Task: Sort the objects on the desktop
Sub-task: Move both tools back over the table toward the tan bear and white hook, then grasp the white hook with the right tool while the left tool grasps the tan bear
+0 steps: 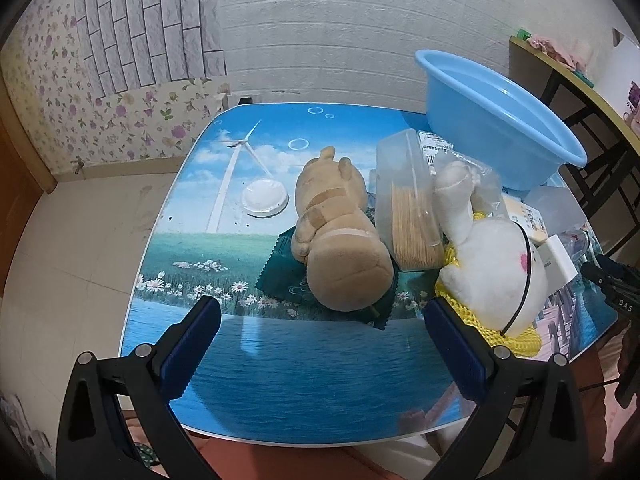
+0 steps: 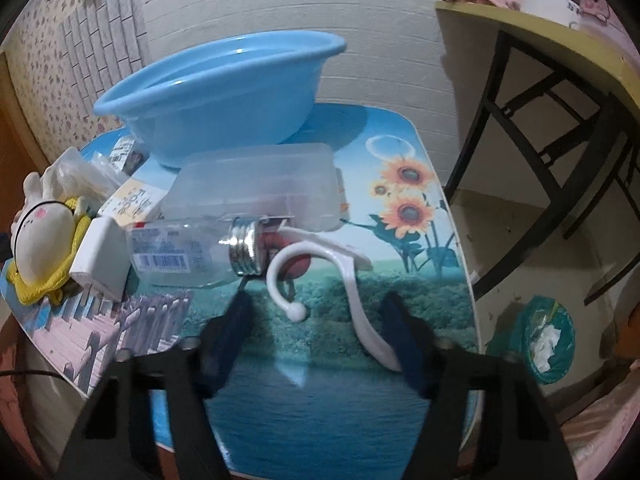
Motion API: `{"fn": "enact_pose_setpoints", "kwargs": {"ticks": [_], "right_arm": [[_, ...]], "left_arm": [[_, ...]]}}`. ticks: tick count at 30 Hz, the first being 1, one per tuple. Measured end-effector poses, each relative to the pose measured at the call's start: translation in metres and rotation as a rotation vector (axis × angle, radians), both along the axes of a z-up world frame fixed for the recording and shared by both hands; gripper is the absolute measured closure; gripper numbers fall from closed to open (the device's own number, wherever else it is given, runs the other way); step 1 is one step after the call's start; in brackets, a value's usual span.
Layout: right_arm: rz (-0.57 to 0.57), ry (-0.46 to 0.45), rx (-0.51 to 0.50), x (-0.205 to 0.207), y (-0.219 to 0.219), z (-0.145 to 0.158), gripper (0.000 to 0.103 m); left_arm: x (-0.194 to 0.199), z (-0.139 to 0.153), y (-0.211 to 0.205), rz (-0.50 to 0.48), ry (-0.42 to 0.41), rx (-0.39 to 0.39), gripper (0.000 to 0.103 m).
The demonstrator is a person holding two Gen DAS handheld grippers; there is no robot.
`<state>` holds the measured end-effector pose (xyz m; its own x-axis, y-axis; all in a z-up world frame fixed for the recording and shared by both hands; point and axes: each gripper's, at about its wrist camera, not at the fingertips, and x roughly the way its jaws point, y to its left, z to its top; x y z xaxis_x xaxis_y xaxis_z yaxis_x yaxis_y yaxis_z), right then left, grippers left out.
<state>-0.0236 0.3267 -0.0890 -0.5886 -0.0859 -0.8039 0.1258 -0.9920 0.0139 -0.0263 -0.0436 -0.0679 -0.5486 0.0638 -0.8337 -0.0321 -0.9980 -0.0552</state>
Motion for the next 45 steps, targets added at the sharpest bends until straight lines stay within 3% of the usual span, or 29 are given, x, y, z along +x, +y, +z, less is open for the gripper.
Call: {"fn": "enact_pose_setpoints", "kwargs": {"ticks": [5,14,45], "right_arm": [[0.005,-0.001,0.004,0.003,-0.002,0.001,0.057],[0.010,-0.003,-0.014,0.005,0.001,0.002,0.065],[-0.002,-0.017,-0.021,0.004,0.000,0.002,0.064]], "left_arm": [[-0.001,0.001,0.000,0.000,0.003,0.002,0.001],[-0.002,0.002,0.000,-0.003,0.004,0.003,0.001],[-0.010,0.001,-0.017,-0.002,0.031,0.094,0.002]]}}
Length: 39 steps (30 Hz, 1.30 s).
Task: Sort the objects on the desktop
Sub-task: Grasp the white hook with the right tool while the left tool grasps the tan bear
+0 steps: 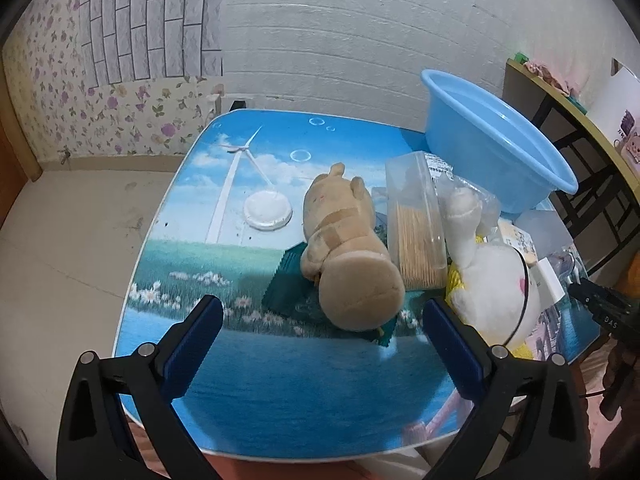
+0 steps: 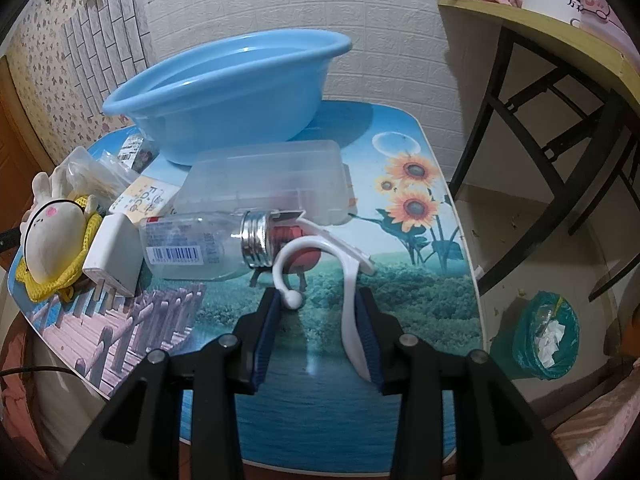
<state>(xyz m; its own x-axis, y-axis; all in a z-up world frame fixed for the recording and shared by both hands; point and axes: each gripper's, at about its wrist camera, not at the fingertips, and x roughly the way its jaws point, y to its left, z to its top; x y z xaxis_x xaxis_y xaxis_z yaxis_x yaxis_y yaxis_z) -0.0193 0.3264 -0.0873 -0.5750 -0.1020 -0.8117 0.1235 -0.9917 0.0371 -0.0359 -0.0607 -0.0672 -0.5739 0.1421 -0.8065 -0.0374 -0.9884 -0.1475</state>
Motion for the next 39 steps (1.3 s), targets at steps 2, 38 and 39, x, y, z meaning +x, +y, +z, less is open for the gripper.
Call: {"fn": "enact_pose_setpoints", "kwargs": {"ticks": [2,38,39], "right_arm": [[-0.001,-0.001,0.006,0.000,-0.001,0.000,0.064],[0.023,-0.013,0.017,0.005,-0.004,0.000,0.064],[0.022,-0.013,0.017,0.005,-0.005,0.000,0.064]], "left_arm": [[-0.004,-0.002,0.003,-0.012,0.004,-0.007,0.002],[0.007,-0.007,0.018,-0.080,-0.047,-0.134,0.058],[0.006,-0.008,0.018,-0.081,-0.046,-0.136,0.058]]}}
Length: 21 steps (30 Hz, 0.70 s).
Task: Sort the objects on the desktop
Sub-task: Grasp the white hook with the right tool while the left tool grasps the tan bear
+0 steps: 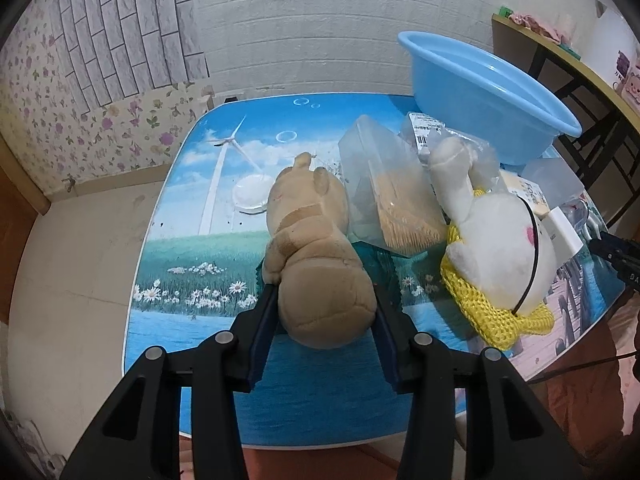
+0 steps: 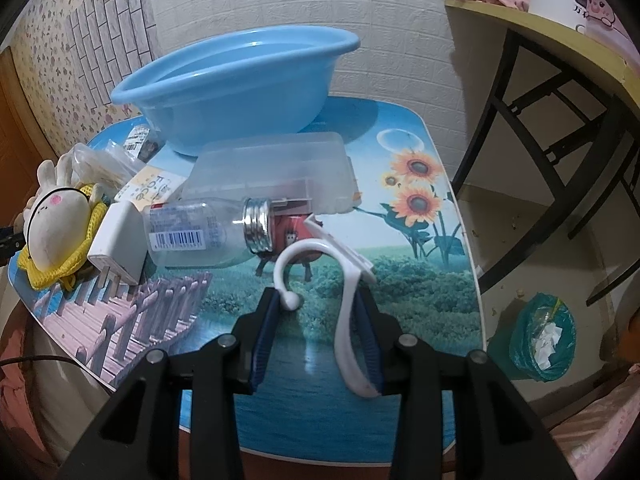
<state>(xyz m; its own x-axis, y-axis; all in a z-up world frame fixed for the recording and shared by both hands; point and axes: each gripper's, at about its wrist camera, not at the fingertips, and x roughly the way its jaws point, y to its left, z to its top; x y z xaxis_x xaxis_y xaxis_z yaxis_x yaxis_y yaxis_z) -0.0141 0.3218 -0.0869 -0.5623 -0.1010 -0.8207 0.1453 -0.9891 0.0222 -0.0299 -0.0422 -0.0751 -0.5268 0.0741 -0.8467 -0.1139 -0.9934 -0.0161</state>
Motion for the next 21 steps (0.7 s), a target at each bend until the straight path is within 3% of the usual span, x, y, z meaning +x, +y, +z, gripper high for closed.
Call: {"fn": "enact_pose_setpoints", "kwargs": {"ticks": [5,9,11,14,15,16,21], "right_arm": [[0.000,0.002,0.014,-0.002,-0.003,0.000,0.063],[-0.006,0.002,0.022,-0.006,-0.007,-0.002,0.049],[-0.009,0.004,0.022,-0.007,-0.007,-0.002,0.048],[-0.008,0.003,0.018,-0.009,-0.008,-0.002,0.049],[-0.002,0.003,0.012,-0.009,-0.008,-0.002,0.055],[0.002,0.007,0.014,-0.008,-0.008,-0.002,0.060],[0.005,0.005,0.005,-0.007,-0.008,-0.002,0.061]], "left_arm": [[-0.005,-0.002,0.001,0.013,0.000,-0.021,0.058],[-0.010,-0.005,0.002,0.018,0.006,-0.038,0.054],[-0.012,-0.006,0.003,0.019,0.011,-0.039,0.052],[-0.015,-0.006,0.004,0.021,0.020,-0.042,0.052],[-0.015,-0.005,0.004,0.019,0.022,-0.044,0.054],[-0.014,-0.005,0.004,0.016,0.027,-0.041,0.063],[-0.012,-0.002,0.003,0.010,0.031,-0.021,0.063]]}}
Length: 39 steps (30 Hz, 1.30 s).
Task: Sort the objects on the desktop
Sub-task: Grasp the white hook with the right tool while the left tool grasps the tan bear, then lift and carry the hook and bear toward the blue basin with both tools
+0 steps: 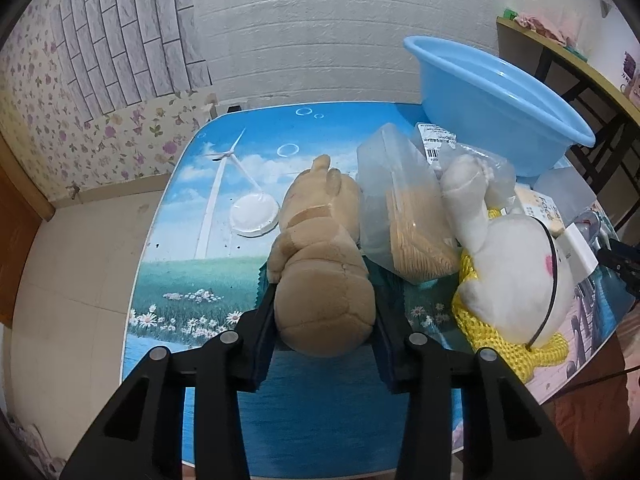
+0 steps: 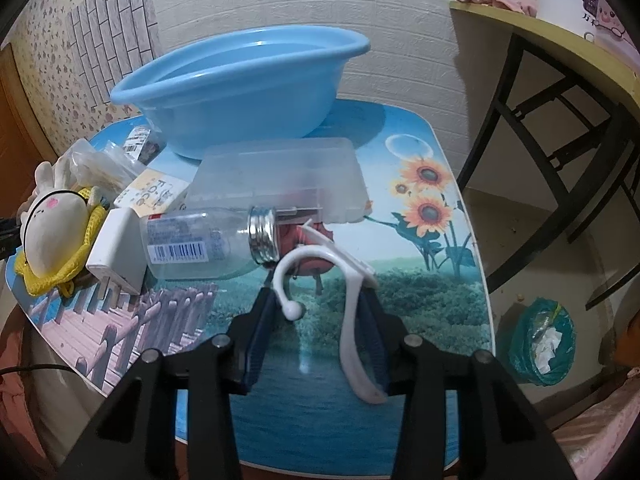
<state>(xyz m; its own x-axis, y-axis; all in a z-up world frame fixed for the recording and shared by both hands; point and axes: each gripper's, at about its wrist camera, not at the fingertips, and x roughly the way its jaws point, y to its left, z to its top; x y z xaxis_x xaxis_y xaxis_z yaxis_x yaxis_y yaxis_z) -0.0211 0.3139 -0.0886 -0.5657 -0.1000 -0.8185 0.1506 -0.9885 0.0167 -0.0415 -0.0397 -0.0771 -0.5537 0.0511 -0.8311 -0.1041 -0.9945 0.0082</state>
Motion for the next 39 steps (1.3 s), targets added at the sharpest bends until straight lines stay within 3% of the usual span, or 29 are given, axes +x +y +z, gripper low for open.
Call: {"fn": "enact_pose_setpoints", "kwargs": {"ticks": [20,39], "right_arm": [[-0.007,0.096,-0.064,0.011,0.005,0.047,0.061],[0.024,0.114,-0.080,0.014,-0.007,0.055,0.062]], "left_arm": [[0.010,0.046,-0.001,0.023,0.063,0.010,0.063],[0.012,0.046,-0.006,0.053,0.063,-0.001,0.063]]}}
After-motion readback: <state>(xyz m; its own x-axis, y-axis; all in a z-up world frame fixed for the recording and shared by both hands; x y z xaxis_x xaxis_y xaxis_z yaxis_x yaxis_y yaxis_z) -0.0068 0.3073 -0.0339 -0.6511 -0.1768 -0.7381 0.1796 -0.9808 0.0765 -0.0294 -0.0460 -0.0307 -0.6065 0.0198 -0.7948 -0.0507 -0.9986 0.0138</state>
